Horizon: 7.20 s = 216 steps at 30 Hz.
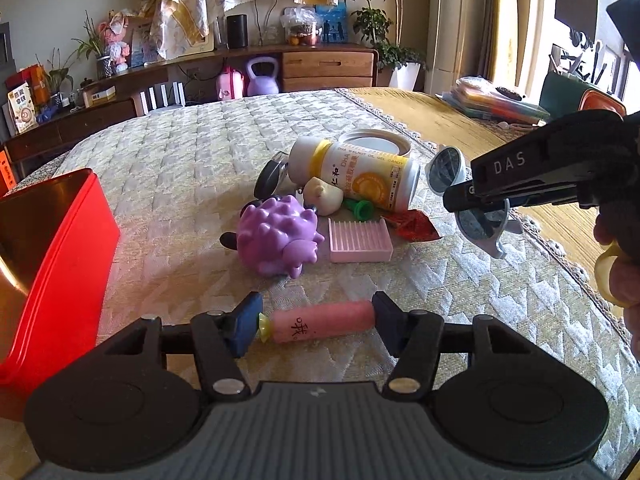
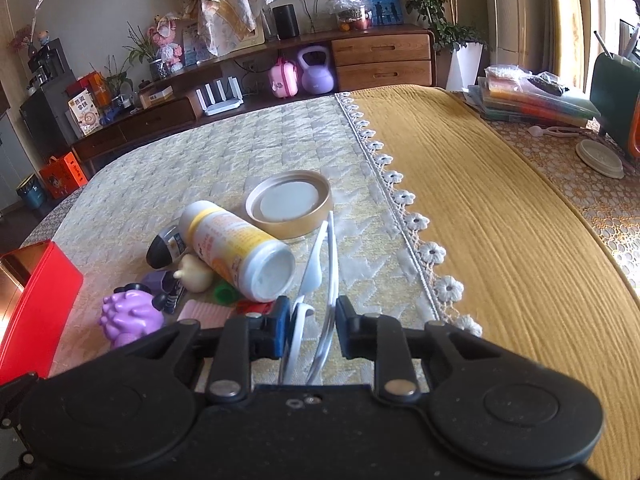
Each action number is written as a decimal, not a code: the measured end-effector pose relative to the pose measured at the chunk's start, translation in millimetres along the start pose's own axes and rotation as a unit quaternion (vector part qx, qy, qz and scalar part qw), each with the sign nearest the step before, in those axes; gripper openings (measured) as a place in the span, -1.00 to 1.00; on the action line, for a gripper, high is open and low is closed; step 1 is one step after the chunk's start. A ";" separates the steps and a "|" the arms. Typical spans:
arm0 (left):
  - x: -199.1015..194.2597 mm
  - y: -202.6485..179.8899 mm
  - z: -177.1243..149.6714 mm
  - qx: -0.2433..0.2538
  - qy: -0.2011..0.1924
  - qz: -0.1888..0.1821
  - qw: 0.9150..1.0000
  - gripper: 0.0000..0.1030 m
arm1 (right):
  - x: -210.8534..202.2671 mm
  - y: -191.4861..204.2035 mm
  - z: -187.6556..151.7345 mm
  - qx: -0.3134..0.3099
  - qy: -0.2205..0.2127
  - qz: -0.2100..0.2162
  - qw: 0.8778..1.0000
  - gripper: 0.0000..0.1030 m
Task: Organize rigid objects
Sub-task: 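Carry the pink stick and white sunglasses over the red tin box with both grippers, then open the left gripper to drop the pink stick while the right releases the sunglasses into the tin, then withdraw both grippers from the tin back toward the toy pile, then grasp the purple spiky ball with the left gripper while the right grasps the red packet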
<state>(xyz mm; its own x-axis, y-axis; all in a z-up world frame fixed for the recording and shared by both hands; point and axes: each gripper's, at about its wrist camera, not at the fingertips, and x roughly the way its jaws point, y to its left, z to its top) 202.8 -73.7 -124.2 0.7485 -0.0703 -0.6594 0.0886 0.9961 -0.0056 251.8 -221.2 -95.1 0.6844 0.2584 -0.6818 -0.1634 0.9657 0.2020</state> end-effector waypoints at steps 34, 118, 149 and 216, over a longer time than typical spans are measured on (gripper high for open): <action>-138.0 129.9 40.4 -0.059 -0.035 0.029 0.997 0.16 | -121.7 126.6 -8.3 -0.121 -0.029 0.074 0.989 -0.53; -46.9 231.0 84.0 -0.098 0.035 0.114 0.988 0.41 | -33.8 279.6 -18.4 -0.197 0.042 0.139 0.970 0.17; -122.6 136.9 48.5 -0.108 -0.034 0.068 0.991 0.61 | -126.6 150.2 -33.0 -0.118 -0.024 0.110 0.987 0.99; 42.2 44.8 32.7 -0.065 0.000 -0.018 0.998 0.28 | 32.2 39.0 5.1 0.016 0.058 0.005 0.998 -0.44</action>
<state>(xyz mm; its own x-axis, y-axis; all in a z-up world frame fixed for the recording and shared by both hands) 259.9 -33.8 -127.7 0.7468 -0.1061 -0.6565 0.0294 0.9915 -0.1268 271.0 -175.3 -105.6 0.5952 0.2711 -0.7564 -0.1452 0.9621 0.2306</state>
